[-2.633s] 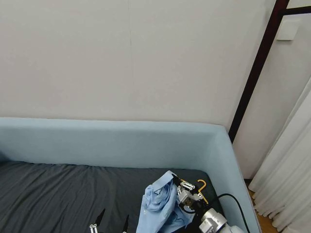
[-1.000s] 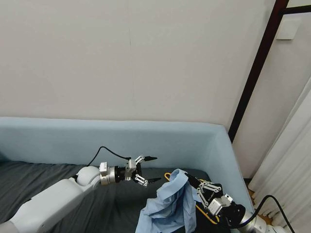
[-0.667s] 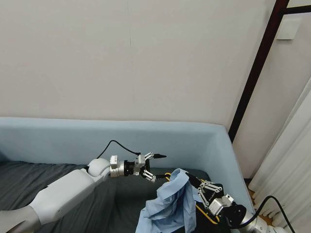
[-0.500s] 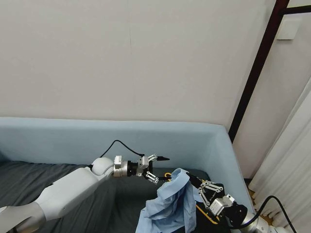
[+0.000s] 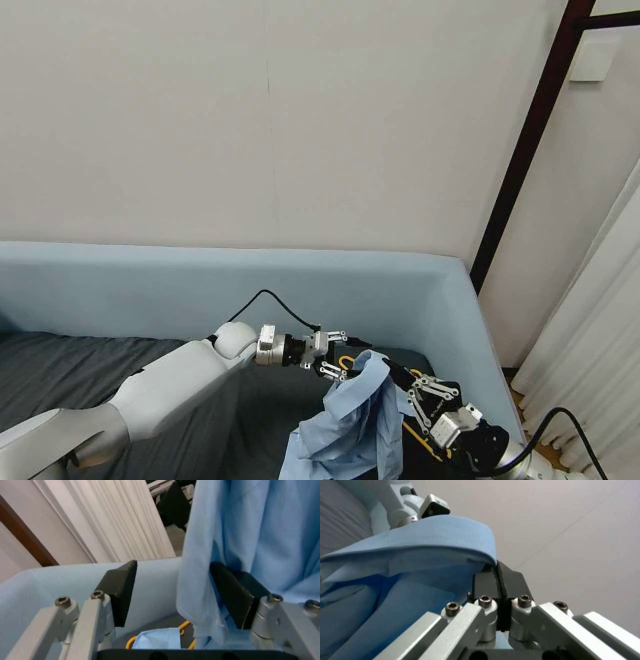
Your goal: Pick up the clothes from the sofa and hang them on the clothes hanger.
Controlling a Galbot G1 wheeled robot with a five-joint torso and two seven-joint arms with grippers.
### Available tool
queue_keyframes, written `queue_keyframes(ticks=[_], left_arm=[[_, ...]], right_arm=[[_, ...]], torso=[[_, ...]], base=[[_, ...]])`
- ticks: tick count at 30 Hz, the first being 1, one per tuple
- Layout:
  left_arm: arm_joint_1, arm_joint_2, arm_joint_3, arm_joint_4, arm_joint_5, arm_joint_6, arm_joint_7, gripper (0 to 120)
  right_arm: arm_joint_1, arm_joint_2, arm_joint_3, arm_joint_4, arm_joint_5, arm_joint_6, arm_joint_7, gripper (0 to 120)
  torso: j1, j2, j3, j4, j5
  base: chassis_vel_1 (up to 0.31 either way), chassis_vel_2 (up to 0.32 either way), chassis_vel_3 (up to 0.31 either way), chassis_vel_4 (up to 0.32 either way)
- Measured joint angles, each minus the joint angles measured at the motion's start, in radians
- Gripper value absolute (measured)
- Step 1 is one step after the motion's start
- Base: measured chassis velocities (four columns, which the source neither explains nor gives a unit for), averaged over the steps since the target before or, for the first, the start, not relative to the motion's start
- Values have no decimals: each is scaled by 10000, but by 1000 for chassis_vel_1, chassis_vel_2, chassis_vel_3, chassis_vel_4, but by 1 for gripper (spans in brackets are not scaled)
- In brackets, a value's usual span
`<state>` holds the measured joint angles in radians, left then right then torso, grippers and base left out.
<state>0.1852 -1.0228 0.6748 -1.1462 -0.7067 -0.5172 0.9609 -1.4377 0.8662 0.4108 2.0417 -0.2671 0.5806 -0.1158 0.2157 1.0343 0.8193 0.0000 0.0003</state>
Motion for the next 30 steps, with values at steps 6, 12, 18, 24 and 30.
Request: queue_keyframes(ticks=[6,12,18,24,30], left_arm=[[-100,-180,147,366,165,-206,268,41],[-80,-558,32,908,313,-463,407,16],[-100,-800,-92,987,307,-469,382,0],[9,-401,-72,640,122,-391,354,0],[6,215,-277,68,-556,96,-64,0]], right_arm=[[27,-9,10,5,8,-20,116,0],[-60,-111,102,72,113,-38,202,0],[-56,-110,64,69,166,-52,209,0],[2,-68,-6,-121,347,-89,324,0],[219,-143,-209,-516,706,-289,475,0]], torso=[[0,0,0,0,-1],[0,0,1,0,-1],[0,0,0,-3,-1],[0,0,0,0,-4],[0,0,0,1,-3]], base=[[0,0,0,0],[0,0,0,0],[0,0,0,0],[0,0,0,0],[0,0,0,0]])
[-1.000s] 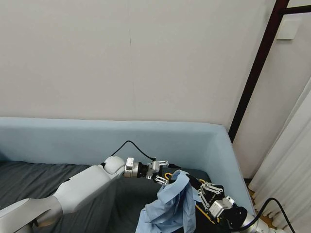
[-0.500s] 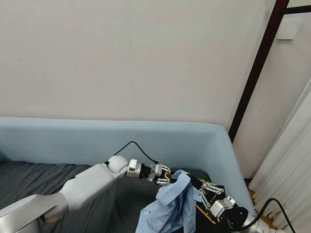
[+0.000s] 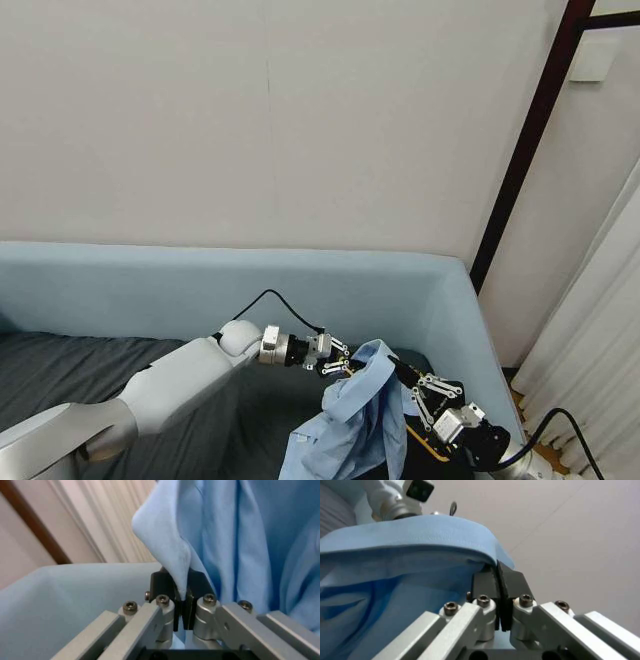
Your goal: Pick up the clothes from the sofa and hang them on the clothes hanger.
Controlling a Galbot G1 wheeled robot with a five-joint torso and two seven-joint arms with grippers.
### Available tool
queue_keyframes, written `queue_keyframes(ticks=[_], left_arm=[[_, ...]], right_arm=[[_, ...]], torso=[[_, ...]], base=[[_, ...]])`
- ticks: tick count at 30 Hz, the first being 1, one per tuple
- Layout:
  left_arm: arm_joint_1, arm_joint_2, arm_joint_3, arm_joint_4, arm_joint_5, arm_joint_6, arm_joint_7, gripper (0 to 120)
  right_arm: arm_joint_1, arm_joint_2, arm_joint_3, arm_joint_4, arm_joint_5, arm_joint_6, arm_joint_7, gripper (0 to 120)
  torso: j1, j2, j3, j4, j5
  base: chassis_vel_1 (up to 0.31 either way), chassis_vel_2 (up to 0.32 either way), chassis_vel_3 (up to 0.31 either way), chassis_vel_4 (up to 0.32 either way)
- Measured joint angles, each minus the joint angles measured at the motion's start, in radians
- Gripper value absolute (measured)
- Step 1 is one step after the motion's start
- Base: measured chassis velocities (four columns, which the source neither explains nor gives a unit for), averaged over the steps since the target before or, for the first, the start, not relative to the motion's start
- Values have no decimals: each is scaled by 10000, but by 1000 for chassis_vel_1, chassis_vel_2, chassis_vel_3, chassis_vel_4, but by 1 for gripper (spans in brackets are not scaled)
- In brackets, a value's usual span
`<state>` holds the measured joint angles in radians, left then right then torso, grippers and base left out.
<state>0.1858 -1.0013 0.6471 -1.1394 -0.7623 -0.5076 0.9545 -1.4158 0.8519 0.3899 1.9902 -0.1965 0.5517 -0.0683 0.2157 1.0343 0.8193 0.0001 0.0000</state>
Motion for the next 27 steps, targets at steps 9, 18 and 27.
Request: queue_keyframes(ticks=[9,18,27], left_arm=[[-674,1198,10,-2334,-81,2749,-3127,0],[-1205,1980,280,-3403,-727,4058,-5278,0],[-699,2391,-250,-3817,-759,4768,-7299,0]], right_arm=[[-261,73,-89,-566,272,-274,263,34],[-691,560,101,-941,357,-763,1102,62],[-1739,1432,-1040,-19,3424,-2899,2378,95]], torso=[[0,0,0,-3,1],[0,0,0,0,1],[0,0,-1,0,0]], base=[[0,0,0,0],[0,0,0,0],[0,0,0,0]])
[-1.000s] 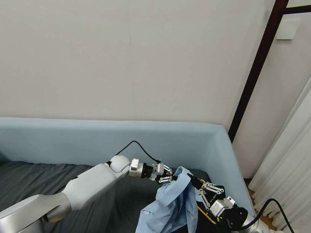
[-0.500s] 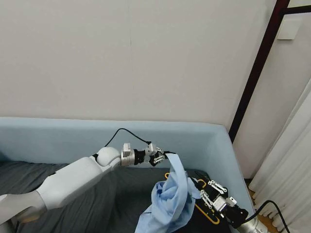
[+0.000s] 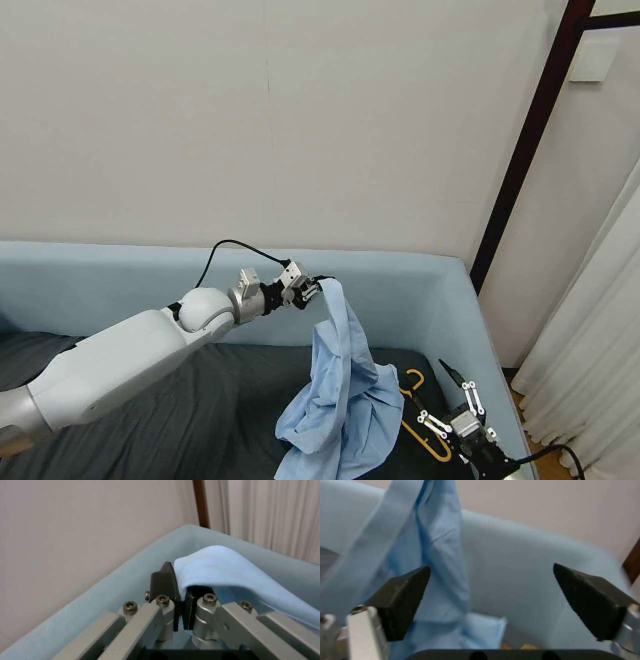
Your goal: Pick up the clothes from the sofa and hang them on the clothes hanger.
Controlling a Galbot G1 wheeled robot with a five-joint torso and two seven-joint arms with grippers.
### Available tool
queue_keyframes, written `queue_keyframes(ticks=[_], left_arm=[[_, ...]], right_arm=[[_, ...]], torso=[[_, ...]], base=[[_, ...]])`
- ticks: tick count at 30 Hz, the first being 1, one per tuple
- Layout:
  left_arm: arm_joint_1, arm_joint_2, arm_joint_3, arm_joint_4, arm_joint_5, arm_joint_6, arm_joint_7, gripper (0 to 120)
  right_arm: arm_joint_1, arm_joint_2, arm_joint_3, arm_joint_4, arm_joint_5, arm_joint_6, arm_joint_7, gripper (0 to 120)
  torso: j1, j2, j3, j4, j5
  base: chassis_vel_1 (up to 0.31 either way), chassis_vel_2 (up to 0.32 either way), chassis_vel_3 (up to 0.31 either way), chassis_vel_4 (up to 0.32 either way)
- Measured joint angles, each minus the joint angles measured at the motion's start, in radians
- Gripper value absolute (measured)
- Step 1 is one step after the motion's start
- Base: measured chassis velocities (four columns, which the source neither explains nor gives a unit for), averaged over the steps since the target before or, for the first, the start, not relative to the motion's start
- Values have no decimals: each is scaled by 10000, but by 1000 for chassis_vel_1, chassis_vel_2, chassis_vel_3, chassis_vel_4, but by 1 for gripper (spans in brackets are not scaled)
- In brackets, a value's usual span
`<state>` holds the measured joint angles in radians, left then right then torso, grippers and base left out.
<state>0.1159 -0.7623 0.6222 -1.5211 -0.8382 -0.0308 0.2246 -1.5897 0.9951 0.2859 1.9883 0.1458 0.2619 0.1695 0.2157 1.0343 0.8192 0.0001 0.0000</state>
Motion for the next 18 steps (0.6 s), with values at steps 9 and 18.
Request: queue_keyframes(ticks=[9,18], left_arm=[[1189,-39,-823,-482,80,267,-967,0],[2128,271,-1197,-1235,202,275,-1121,0]], right_arm=[[-1282,758,-1975,1481,2888,-1762,966,100],[180,736,-3166,418,5340,-2422,63,100]], torso=[[0,1,-1,-2,-4],[0,1,1,1,1]], base=[[0,0,0,0],[0,0,0,0]])
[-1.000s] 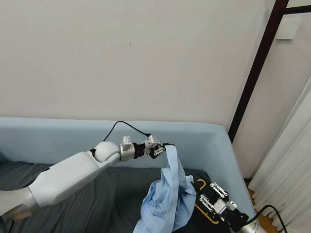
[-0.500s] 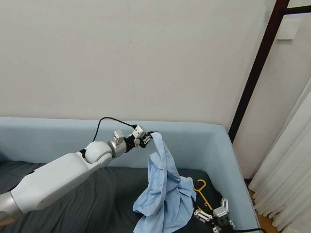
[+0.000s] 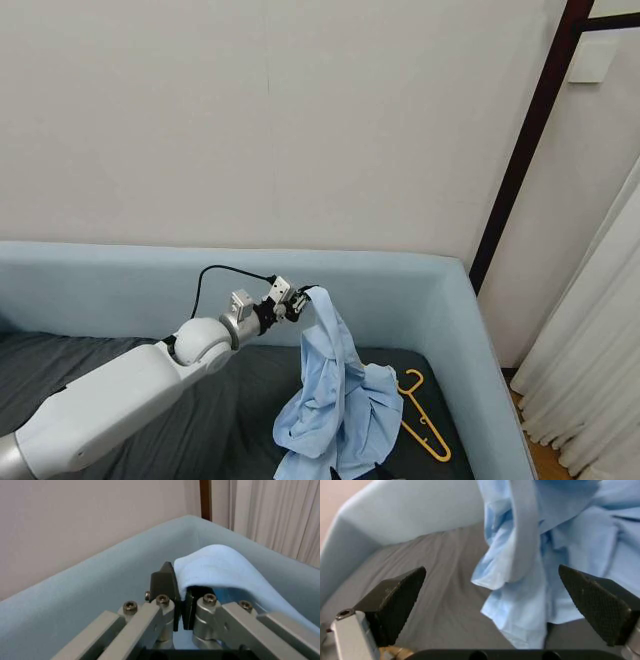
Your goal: Pick up the clothes from the sofa and hang them on the clothes hanger.
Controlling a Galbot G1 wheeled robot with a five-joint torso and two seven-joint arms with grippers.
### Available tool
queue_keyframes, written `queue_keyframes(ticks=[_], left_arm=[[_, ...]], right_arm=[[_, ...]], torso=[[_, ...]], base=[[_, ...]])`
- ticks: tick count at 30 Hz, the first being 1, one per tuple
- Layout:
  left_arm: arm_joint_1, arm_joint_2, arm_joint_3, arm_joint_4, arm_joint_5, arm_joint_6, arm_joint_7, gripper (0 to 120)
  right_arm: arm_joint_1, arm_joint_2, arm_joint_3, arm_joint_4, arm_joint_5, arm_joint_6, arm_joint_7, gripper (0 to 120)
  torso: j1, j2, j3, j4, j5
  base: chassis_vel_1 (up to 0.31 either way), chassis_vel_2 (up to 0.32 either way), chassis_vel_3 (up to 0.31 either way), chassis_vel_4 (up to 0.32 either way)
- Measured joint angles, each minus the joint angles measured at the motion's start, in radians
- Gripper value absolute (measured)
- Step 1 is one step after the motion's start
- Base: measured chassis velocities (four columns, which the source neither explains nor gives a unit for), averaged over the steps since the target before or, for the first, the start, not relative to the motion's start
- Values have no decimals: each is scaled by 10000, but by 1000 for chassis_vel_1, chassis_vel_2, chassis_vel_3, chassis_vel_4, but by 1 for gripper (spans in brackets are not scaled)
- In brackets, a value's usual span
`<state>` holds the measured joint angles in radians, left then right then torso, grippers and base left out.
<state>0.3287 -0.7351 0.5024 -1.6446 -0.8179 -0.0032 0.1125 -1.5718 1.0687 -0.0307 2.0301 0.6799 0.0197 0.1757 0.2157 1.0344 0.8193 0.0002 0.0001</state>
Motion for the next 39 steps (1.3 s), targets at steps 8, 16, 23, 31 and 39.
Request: queue_keyframes(ticks=[8,16,23,31,39], left_arm=[[83,236,-46,-468,-81,97,-142,0],[101,256,-46,-569,-111,133,-167,0],[116,318,-51,-573,-116,135,-159,0],[6,438,35,-373,-57,-20,73,0],[-4,456,42,-507,-103,-25,68,0]], right_arm=[[1259,-464,-448,-1159,1151,-270,-1192,100],[2138,-320,-831,-2153,1707,-610,-1231,100],[2749,45,-1013,-2918,1982,-706,-1032,100],[3133,501,-1156,-3222,2378,-871,-956,89],[3505,874,-1302,-3542,2208,-919,-826,69]], torso=[[0,0,0,-2,0],[0,-1,1,-2,1],[0,-1,1,-2,0],[0,-1,1,-2,-1],[0,-1,1,-2,0]], base=[[0,0,0,0],[0,0,0,0],[0,0,0,0],[0,0,0,0],[0,0,0,0]])
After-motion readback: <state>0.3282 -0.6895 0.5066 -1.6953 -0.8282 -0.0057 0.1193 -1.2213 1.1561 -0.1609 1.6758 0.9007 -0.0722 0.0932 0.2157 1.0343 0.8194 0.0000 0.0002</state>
